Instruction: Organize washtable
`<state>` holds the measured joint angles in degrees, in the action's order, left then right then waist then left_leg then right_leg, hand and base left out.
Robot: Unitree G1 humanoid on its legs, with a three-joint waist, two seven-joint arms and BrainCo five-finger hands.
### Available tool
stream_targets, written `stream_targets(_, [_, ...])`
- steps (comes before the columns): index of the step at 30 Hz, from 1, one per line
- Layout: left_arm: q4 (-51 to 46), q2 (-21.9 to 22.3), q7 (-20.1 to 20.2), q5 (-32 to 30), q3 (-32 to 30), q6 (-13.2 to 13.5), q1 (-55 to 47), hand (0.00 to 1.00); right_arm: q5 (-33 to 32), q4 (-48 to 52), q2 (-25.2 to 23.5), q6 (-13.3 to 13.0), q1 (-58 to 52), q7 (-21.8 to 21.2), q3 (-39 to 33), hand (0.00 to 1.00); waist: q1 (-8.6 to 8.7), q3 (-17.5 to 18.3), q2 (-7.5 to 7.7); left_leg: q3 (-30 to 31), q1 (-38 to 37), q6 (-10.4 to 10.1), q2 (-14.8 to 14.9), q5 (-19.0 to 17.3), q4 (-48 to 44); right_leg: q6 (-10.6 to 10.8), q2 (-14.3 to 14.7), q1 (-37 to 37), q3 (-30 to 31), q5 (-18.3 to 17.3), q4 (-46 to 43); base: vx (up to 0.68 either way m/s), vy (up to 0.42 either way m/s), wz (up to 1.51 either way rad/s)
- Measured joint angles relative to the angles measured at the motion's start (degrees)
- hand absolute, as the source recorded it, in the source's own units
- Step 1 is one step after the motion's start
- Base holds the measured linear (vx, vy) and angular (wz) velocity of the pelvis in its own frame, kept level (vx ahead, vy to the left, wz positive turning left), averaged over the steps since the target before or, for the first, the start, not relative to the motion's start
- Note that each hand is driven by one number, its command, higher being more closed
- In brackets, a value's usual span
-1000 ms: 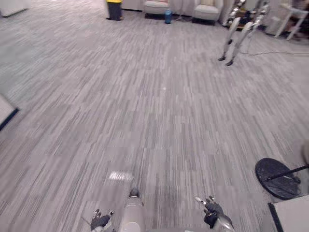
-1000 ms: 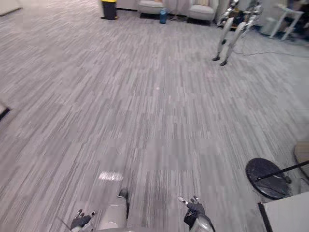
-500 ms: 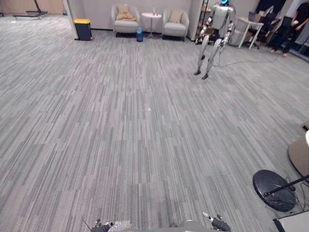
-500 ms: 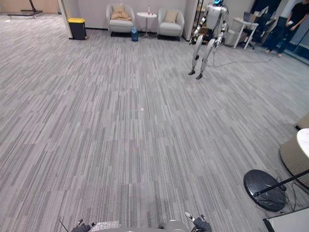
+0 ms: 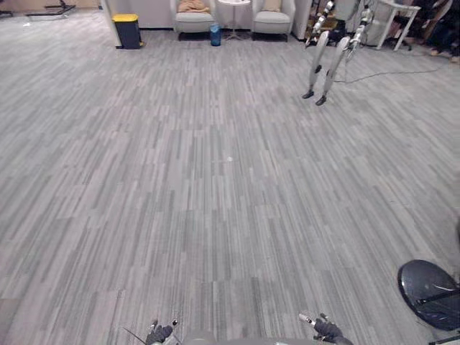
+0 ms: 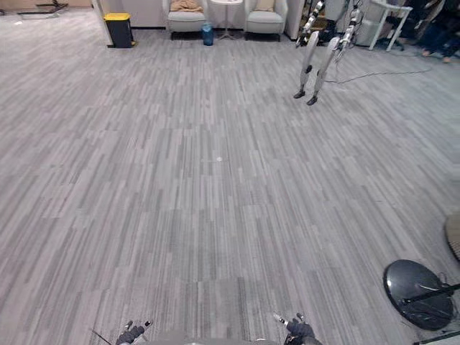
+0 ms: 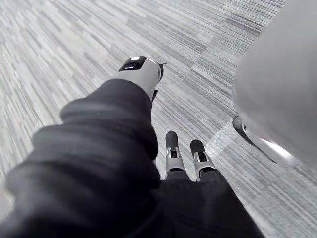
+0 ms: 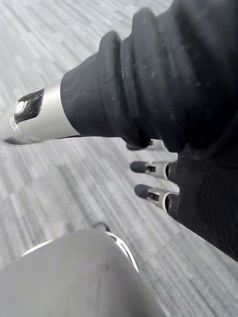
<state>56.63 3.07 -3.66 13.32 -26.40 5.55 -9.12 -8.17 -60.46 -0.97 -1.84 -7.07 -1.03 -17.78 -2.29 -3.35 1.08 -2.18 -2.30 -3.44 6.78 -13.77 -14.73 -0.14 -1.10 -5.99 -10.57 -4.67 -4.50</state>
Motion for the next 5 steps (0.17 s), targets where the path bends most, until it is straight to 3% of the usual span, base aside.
stream_targets(5, [0.85, -1.46, -0.01, -3.12, 4.41, 0.07, 0.13, 0.00, 1.05, -0.02, -0.52, 0.00, -0.71, -0.53, 0.10, 0.00, -0.07, 1.01, 0.71, -2.26, -3.54, 0.86, -1.74, 2.60, 5.49, 1.47, -1.43, -0.70, 2.09, 0.96, 1.54, 0.03, 0.065, -0.15])
